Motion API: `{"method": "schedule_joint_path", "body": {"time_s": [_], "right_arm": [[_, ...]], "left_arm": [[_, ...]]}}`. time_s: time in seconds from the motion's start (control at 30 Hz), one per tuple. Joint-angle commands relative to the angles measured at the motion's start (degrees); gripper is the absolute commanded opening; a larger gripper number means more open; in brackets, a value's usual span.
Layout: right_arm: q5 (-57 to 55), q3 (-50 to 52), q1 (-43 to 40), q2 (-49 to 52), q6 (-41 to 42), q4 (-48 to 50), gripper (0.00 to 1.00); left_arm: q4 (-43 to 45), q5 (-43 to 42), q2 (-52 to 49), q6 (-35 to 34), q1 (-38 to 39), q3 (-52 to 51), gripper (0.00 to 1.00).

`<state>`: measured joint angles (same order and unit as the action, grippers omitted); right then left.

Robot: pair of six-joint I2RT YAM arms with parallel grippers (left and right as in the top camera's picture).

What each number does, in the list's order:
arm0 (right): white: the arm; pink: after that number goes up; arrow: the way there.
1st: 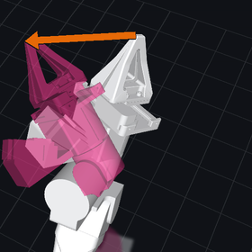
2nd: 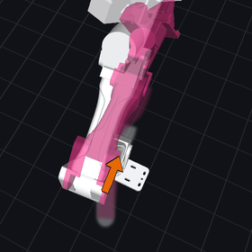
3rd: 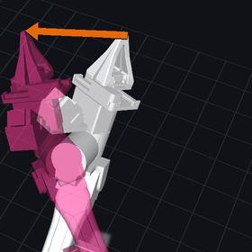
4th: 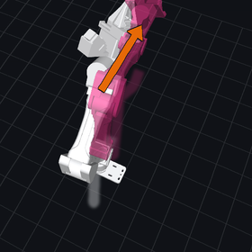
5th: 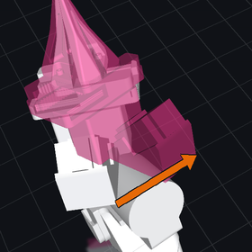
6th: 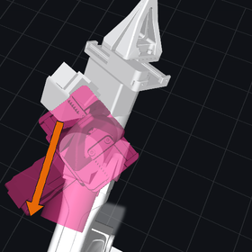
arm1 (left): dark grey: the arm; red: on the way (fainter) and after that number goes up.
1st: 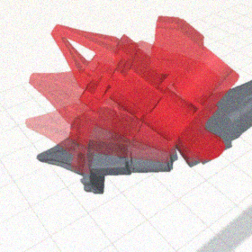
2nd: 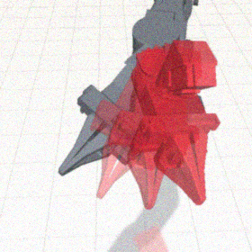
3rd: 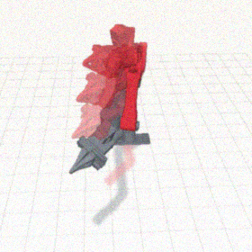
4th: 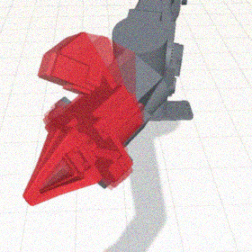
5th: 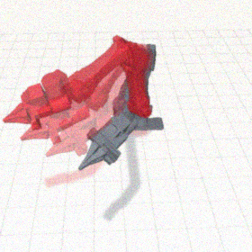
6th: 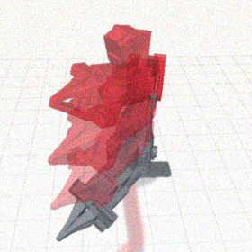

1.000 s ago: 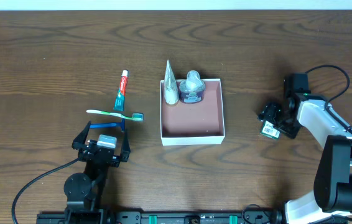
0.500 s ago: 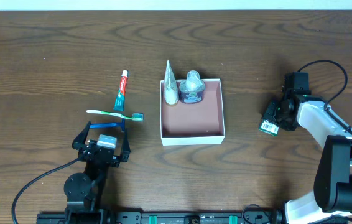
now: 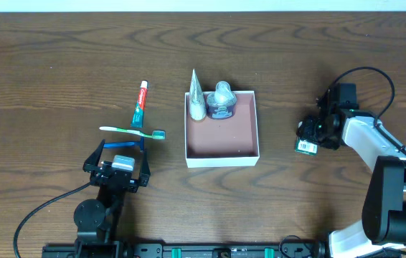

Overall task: Pack container
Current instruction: 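Move the right gripper to the green soap box and grasp it, then carry the soap box left and lower it into the box front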

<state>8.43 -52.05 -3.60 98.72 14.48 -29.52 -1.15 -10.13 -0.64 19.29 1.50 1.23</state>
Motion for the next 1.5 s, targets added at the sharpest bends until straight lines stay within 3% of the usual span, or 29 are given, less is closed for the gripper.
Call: {"method": "schedule_joint_path", "body": {"time_s": [0.0, 0.3, 0.5, 0.7, 0.9, 1.13, 1.47], "right_arm": [[4.3, 1.1, -0.5, 0.8, -3.8, -0.8, 0.41], [7.8, -3.3, -0.5, -0.9, -5.4, -5.3, 0.41], [21.3, -12.6, -0.2, -5.0, -7.5, -11.8, 0.42], [29.5, -15.5, 3.0, -9.3, -3.3, -7.7, 0.43], [28.2, -15.5, 9.9, -9.1, 3.0, 0.4, 0.43], [15.6, -15.5, 18.0, -8.5, 12.8, 5.2, 0.43], [8.1, -15.5, 22.6, -4.8, 15.7, 6.0, 0.42]], "left_arm": [[-1.9, -0.8, 0.0, -0.5, -0.3, -1.0, 0.98], [-1.9, -0.8, 0.0, -0.5, -0.3, -1.0, 0.98], [-1.9, -0.8, 0.0, -0.5, -0.3, -1.0, 0.98], [-1.9, -0.8, 0.0, -0.5, -0.3, -1.0, 0.98], [-1.9, -0.8, 0.0, -0.5, -0.3, -1.0, 0.98], [-1.9, -0.8, 0.0, -0.5, -0.3, -1.0, 0.98], [-1.9, -0.8, 0.0, -0.5, -0.3, -1.0, 0.98]]}}
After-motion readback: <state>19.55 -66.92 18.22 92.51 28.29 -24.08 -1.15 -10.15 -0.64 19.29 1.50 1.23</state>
